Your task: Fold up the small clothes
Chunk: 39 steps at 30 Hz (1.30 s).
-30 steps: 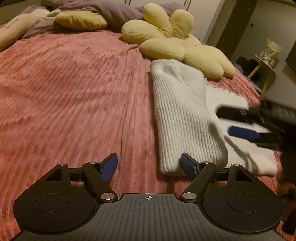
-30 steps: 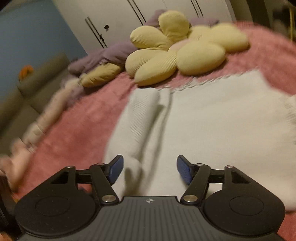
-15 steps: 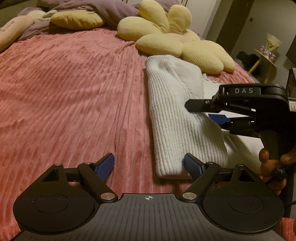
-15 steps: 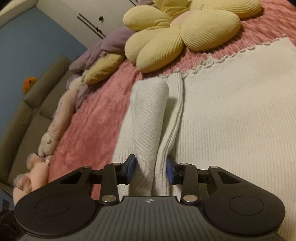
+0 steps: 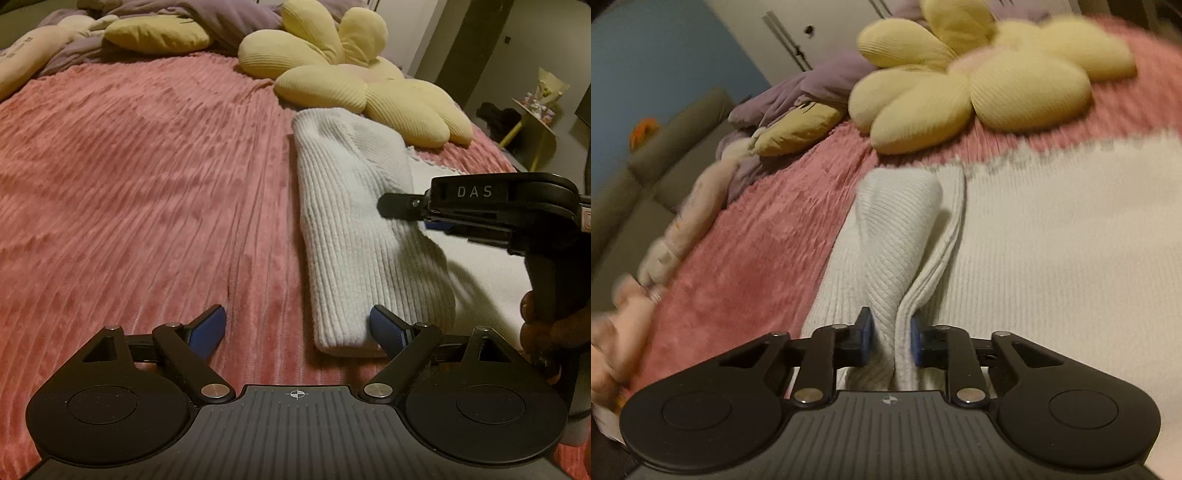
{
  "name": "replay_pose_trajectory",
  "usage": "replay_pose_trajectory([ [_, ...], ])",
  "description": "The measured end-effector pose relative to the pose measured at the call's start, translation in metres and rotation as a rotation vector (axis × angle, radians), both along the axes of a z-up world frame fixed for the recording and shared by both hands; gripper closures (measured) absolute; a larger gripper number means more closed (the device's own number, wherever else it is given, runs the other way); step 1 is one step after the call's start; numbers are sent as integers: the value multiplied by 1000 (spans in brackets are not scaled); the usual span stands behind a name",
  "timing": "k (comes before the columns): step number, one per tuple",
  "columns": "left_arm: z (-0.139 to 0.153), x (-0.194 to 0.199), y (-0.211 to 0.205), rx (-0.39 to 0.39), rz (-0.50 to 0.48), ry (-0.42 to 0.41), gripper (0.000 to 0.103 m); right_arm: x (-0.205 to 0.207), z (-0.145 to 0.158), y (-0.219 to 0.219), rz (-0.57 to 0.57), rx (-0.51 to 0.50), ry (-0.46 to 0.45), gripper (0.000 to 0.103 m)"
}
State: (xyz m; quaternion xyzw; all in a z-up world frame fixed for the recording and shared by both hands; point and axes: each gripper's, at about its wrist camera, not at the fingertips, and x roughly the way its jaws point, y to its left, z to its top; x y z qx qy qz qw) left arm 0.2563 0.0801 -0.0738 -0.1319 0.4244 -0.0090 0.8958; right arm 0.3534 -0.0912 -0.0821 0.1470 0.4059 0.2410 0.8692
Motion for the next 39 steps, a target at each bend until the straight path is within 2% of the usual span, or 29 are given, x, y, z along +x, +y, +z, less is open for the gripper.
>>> replay_pose_trajectory([
  [3,6,-4,0,-15,3,-9,12,-9,16,7,21,-79,-93,87],
  [6,16,-7,-3,-19,-14,-37,11,-22,39,2,35,-115,-197,88],
  [11,21,-3,-18,-7,-49,-42,11,-31,53,-26,-17,-177,-262,88],
  [16,13,7,-39,12,-91,-17,11,-27,39,-70,-119,-209,-195,89],
  [20,-1,20,-56,37,-120,20,11,-28,17,-89,-140,-228,-129,89],
  [22,-5,22,-58,46,-119,30,11,-25,3,-96,-146,-203,-89,87],
  [25,-5,21,-58,38,-115,27,11,-22,-1,-111,-155,-88,-46,73],
  [27,-6,20,-58,35,-113,27,11,-18,-2,-118,-160,-5,-26,53],
  [29,-6,20,-59,39,-108,29,10,-10,-7,-120,-159,78,14,48],
  [31,-3,20,-61,49,-106,29,10,-4,-12,-116,-164,93,36,51],
  [32,-1,20,-62,53,-103,28,10,-1,-13,-112,-168,83,35,66],
  [33,2,19,-62,58,-99,22,10,1,-12,-108,-172,61,30,85],
  [35,8,17,-64,64,-94,1,10,-1,-6,-105,-170,15,4,87],
  [39,16,20,-73,67,-111,-19,10,-23,19,-91,-168,-198,-190,88],
])
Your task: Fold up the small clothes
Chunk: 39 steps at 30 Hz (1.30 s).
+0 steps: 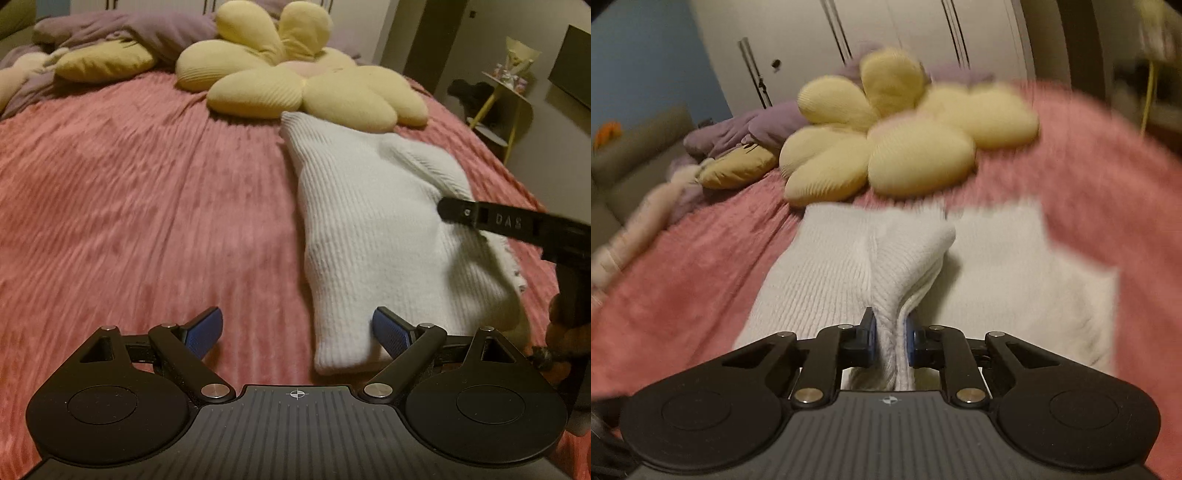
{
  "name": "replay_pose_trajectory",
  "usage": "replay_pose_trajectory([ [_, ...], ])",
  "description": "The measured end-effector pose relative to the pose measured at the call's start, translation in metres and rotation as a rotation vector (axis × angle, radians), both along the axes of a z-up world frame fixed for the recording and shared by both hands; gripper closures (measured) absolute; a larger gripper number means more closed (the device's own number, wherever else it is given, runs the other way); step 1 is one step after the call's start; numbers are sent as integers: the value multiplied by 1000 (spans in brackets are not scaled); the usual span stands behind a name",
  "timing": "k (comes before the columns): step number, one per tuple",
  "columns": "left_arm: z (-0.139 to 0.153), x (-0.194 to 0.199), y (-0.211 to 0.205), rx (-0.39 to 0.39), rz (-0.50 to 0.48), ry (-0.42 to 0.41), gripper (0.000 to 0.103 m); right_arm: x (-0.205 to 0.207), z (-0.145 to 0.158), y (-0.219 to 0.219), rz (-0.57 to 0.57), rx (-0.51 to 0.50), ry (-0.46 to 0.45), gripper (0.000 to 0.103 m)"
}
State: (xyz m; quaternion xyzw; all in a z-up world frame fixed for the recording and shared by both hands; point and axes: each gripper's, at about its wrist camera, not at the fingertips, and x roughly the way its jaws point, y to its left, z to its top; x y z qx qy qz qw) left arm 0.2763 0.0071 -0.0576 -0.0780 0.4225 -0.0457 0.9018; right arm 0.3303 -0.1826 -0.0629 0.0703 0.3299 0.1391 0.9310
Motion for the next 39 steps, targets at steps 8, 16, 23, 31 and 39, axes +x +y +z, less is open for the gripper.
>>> replay_pose_trajectory([
  [8,-5,10,-31,21,-69,25,10,-7,3,-20,-74,-206,-50,89],
  [16,-8,15,-37,34,-79,49,10,-2,-16,-44,-97,-145,19,88],
  [23,-3,17,-32,26,-65,46,10,-13,-16,-50,-139,-187,-25,88],
  [31,11,19,-30,51,-42,-21,10,-10,-16,-49,-149,-279,-49,72],
  [39,25,77,-28,-3,198,-96,7,-11,19,-58,-256,-107,-139,58],
])
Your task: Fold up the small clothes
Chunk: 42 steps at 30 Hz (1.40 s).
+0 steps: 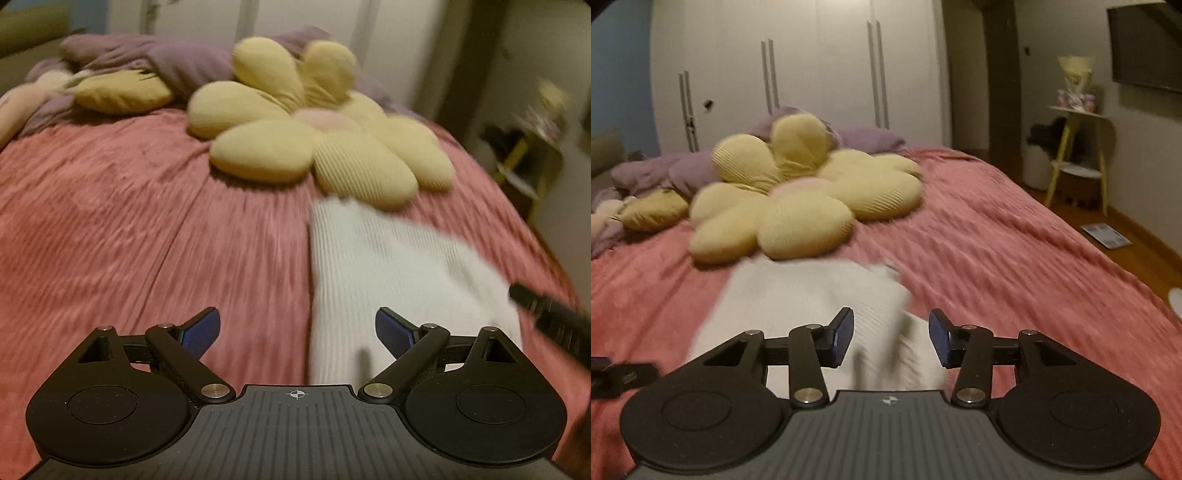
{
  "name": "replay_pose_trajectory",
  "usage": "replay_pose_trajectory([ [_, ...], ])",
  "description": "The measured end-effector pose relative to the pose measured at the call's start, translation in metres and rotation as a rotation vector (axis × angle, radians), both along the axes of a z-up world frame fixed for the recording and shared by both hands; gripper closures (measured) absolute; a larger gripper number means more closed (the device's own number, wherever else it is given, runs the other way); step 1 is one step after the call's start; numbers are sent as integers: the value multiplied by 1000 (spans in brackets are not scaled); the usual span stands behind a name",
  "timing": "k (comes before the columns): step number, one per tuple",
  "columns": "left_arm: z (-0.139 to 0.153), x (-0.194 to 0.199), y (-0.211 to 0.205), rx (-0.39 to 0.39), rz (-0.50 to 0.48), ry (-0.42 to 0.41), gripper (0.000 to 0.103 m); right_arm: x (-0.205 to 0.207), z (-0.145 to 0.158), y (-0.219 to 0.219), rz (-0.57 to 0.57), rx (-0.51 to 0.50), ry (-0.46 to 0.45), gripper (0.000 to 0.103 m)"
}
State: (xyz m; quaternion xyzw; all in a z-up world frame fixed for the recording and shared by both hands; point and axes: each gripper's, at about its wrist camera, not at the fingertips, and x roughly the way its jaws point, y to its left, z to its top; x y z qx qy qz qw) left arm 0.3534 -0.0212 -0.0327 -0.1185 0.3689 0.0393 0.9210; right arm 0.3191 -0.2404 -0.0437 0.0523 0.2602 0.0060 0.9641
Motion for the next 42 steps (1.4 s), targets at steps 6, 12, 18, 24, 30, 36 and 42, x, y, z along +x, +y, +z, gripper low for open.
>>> replay_pose_trajectory([
  [6,-25,52,-14,-12,25,49,7,53,-13,29,67,6,8,58],
  [12,-60,65,-26,-16,-5,52,4,77,-51,16,-12,-94,68,53],
  [18,-71,68,-36,38,1,18,0,79,-70,-5,-55,-10,71,34],
  [24,-65,68,-33,39,-14,43,0,85,-72,-10,-70,12,96,26],
  [30,-40,51,-18,72,-85,47,0,77,-56,-3,-67,-20,100,19],
  [36,-43,69,-16,88,-112,104,0,65,-34,17,4,-66,11,62],
  [42,-45,56,8,-63,-114,120,0,86,-53,12,48,-116,129,54],
])
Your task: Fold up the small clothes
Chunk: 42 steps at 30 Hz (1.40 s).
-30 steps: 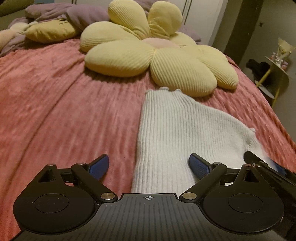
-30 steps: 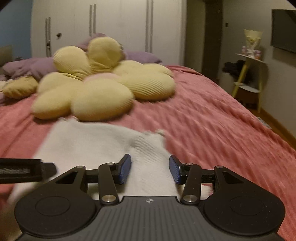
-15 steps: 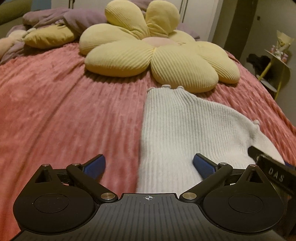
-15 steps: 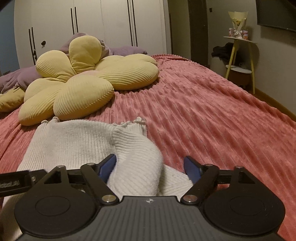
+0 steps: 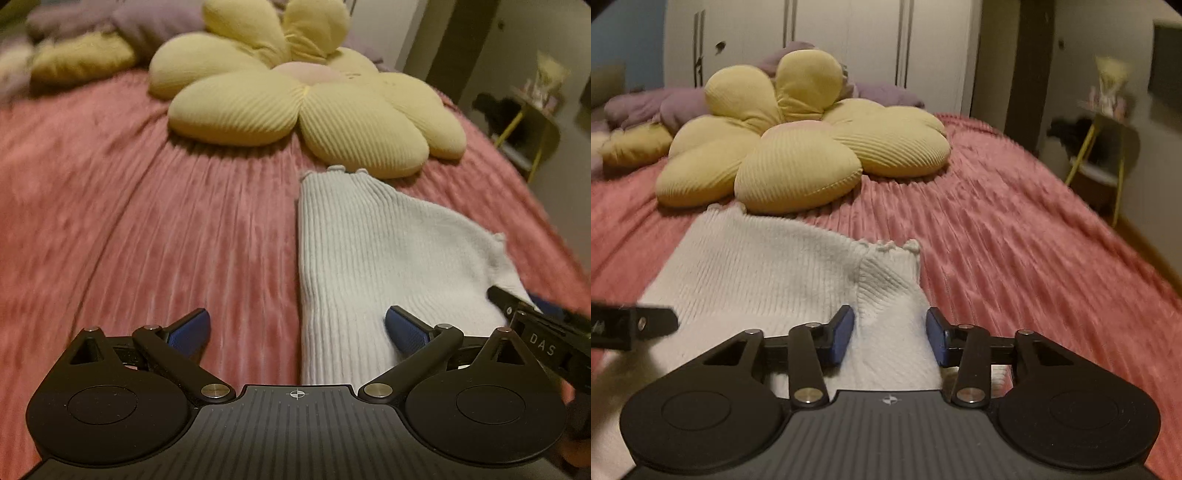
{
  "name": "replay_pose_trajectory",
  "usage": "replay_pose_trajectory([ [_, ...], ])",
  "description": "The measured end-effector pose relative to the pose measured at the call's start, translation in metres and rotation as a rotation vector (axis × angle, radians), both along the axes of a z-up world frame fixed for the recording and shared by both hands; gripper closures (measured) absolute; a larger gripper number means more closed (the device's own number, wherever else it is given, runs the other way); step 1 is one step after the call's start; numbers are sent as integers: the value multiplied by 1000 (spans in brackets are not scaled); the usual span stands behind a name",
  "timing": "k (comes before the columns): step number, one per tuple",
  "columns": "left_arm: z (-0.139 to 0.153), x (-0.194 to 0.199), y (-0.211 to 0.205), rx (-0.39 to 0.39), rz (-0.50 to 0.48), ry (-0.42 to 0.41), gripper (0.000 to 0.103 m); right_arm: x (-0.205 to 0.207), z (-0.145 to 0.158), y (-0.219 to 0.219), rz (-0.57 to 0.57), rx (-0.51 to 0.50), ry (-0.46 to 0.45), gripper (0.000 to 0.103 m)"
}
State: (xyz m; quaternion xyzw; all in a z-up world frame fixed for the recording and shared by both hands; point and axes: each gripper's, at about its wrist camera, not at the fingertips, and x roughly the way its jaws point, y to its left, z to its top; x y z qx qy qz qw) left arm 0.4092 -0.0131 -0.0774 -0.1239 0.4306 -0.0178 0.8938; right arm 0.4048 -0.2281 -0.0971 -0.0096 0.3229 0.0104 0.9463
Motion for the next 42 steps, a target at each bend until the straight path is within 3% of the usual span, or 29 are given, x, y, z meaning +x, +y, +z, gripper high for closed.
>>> replay_pose_trajectory([
  [3,2,-18,17,-108,-46,27,0,-13,8,-26,-15,145,19,48],
  [7,0,-52,32,-268,-108,42,0,-66,11,-63,-14,331,20,43],
  [10,-5,-78,34,-310,-119,70,0,-110,6,-80,-6,433,56,41],
  [13,-6,-105,30,-312,-115,60,0,-144,-4,-86,8,538,112,43],
  [16,-5,-121,27,-312,-126,55,0,-166,-9,-80,33,565,133,52],
  [18,-3,-125,26,-303,-122,65,0,-171,-10,-78,53,588,135,68],
  [23,2,-124,28,-338,-117,81,0,-174,2,-70,66,551,121,85],
  [28,4,-124,25,-304,-134,82,0,-179,-2,-99,33,763,116,90],
  [29,5,-122,25,-294,-137,78,0,-176,-7,-102,12,760,142,92],
  [31,9,-116,25,-272,-137,69,0,-172,-16,-101,-15,647,213,92],
  [32,10,-113,27,-270,-136,61,0,-172,-16,-101,5,649,211,92],
  [35,12,-94,30,-318,-144,38,0,-169,-4,-111,1,661,159,75],
  [37,5,-75,30,-379,-147,49,0,-158,2,-117,-6,667,130,47],
  [38,1,-67,30,-411,-146,64,0,-151,3,-119,0,684,125,24],
  [40,-10,-48,28,-469,-149,95,0,-129,-1,-124,37,739,131,21],
  [42,-18,-34,26,-475,-142,111,0,-111,-5,-129,26,767,146,21],
])
